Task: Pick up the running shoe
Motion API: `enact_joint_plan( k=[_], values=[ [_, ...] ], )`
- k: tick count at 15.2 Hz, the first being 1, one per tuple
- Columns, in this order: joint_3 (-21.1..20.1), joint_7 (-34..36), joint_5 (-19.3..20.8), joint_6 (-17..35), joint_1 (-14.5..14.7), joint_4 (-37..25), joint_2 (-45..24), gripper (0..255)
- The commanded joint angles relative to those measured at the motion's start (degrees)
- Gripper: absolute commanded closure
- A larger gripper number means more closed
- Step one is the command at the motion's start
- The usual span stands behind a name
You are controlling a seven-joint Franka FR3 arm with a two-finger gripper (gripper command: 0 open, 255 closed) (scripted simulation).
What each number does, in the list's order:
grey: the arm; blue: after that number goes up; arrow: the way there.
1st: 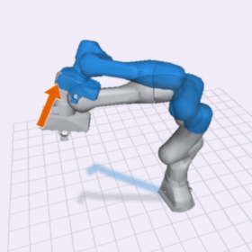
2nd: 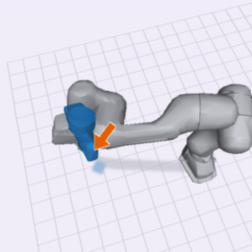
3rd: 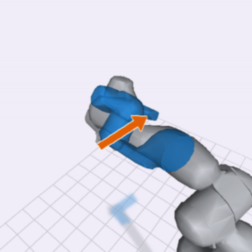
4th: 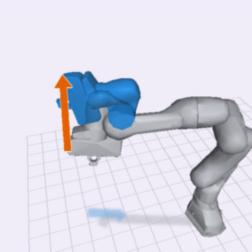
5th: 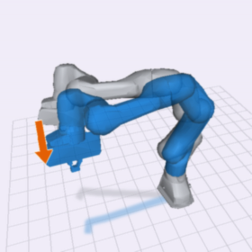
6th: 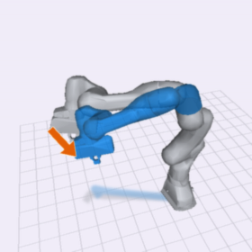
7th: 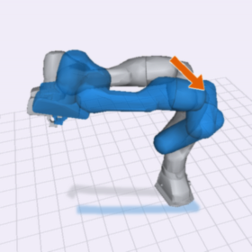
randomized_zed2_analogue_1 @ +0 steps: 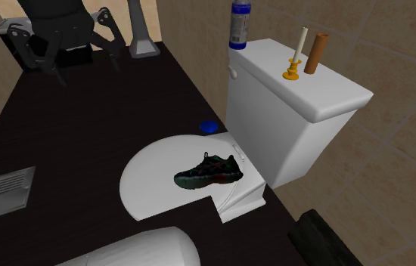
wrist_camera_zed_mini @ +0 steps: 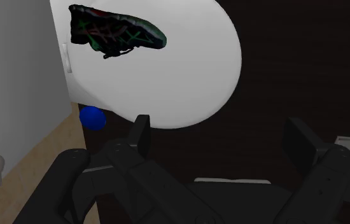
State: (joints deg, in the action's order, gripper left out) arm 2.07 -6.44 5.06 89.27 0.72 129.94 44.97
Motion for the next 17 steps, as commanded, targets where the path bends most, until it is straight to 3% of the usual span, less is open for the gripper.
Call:
enact_joint_plan(
  k=[1,9,17],
  values=[
    [0.0,0.0,0.0,0.0,0.0,0.0,0.0,0],
    [5.4,-4.2,4.5,13.9,-2.1,11.6,-2.0,0],
    [11.6,-8.1,9.2,29.5,-4.7,18.8,-9.9,0]
  ],
)
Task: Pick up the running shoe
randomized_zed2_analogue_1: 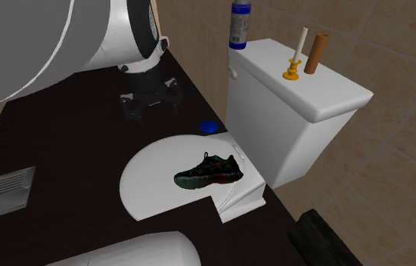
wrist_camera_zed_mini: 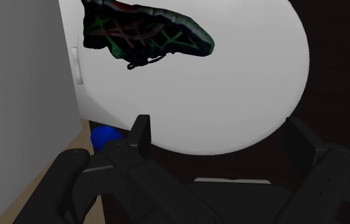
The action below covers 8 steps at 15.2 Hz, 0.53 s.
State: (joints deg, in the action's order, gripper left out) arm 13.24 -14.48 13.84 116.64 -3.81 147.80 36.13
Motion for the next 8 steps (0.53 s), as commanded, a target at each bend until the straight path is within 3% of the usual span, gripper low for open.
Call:
enact_joint_plan(
  k=[1,8],
  values=[
    [1.3,-0.6,1.0,4.2,-0.5,1.5,-2.5,0],
    [7.1,-4.3,3.4,19.0,-2.0,2.8,-15.3,0]
  ],
)
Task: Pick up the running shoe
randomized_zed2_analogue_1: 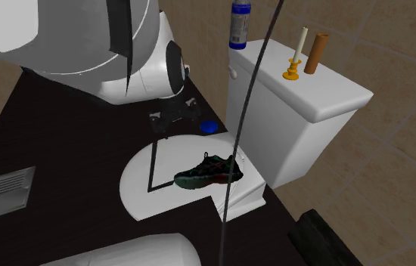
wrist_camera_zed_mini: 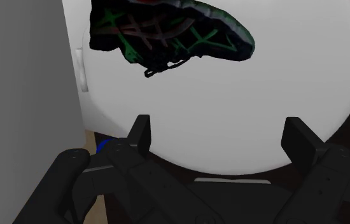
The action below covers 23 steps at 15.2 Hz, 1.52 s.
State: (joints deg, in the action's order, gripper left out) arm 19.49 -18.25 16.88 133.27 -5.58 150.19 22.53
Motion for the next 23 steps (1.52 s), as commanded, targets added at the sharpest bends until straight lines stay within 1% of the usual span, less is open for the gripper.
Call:
enact_joint_plan(
  k=[1,4,7,10,12,17,20,22,23],
  values=[
    [1.6,-1.2,0.4,4.4,-0.4,0.3,-3.8,0],
    [4.1,-3.6,-0.3,10.7,-0.4,-0.7,-10.7,0],
    [6.2,-6.9,-2.8,16.6,-0.3,-2.3,-18.2,0],
    [7.2,-11.8,-7.7,21.9,-0.7,-4.7,-26.0,0],
    [6.7,-15.8,-11.9,25.0,-1.9,-6.6,-31.3,0],
    [4.9,-17.8,-15.0,28.5,-3.3,-6.9,-35.2,0],
    [3.1,-19.3,-17.4,31.2,-4.6,-7.2,-38.3,0],
    [3.1,-19.2,-17.3,31.2,-4.7,-7.2,-38.3,0],
    [3.0,-19.1,-17.3,31.2,-4.6,-7.2,-38.3,255]
  ],
)
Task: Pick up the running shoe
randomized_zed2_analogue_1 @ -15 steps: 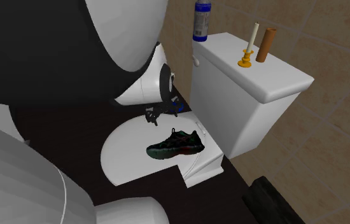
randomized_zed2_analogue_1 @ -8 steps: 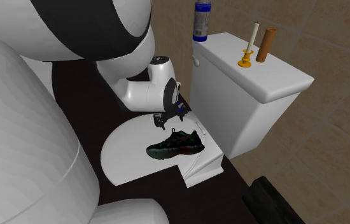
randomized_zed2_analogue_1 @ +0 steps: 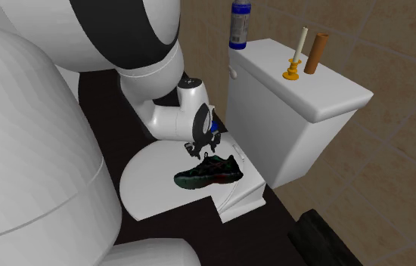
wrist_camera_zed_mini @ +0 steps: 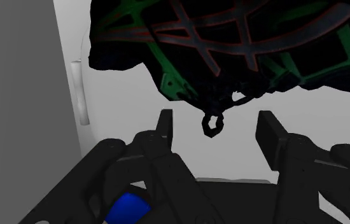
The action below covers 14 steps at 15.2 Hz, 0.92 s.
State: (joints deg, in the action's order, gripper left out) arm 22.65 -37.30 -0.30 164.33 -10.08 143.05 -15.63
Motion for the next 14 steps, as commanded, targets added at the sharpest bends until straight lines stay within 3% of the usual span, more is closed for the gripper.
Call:
enact_joint_plan(
  k=[1,9,14],
  values=[
    [-0.1,-0.1,-0.1,0.2,-0.1,0.0,-0.2,255],
    [-0.1,-0.2,-0.1,0.1,-0.2,0.0,-0.1,255],
    [2.4,1.8,3.1,-3.7,1.7,0.3,4.2,255]
  ],
)
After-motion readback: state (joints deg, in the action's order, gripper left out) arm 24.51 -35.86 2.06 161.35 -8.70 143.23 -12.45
